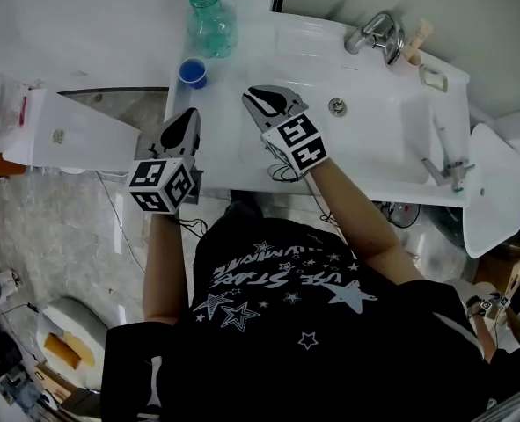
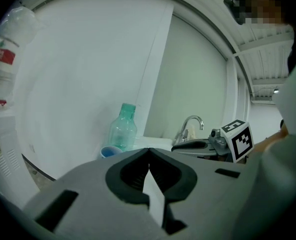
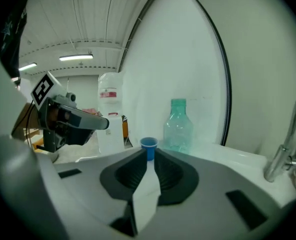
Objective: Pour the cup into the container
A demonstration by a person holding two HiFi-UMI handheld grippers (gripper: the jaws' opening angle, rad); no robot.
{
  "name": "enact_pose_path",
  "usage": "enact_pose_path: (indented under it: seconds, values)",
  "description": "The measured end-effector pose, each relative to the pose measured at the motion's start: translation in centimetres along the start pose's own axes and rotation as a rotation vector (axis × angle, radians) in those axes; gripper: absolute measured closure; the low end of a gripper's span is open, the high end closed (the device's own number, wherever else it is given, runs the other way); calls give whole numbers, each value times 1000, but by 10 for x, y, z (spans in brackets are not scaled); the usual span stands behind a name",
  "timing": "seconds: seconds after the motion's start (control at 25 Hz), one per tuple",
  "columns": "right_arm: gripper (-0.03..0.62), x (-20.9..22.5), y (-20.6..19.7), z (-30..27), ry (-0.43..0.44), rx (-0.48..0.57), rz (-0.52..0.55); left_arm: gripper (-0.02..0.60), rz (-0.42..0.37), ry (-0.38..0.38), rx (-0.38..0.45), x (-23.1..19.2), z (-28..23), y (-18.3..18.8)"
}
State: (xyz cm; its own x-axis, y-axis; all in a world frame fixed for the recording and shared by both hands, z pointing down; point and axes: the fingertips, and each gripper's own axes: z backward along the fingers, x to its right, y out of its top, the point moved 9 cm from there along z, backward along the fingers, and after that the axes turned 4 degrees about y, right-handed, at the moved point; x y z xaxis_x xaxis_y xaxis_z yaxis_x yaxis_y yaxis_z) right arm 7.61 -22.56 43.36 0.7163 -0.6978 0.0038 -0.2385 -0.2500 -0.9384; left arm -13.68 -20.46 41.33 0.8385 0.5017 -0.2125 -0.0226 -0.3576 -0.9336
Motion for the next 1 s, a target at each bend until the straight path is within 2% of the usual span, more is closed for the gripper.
enact_pose_path:
  seconds: [0.24, 0.48, 1.0]
  values:
    - [586, 2, -10, 58, -70, 37, -43, 571, -28, -39, 11, 46, 10, -7]
    - [588, -1, -18, 113, -135, 62, -66, 571, -56, -70, 26, 89, 29, -14]
    - [588, -26, -60, 247, -239, 46, -9, 571, -64, -131, 34, 192, 68, -49]
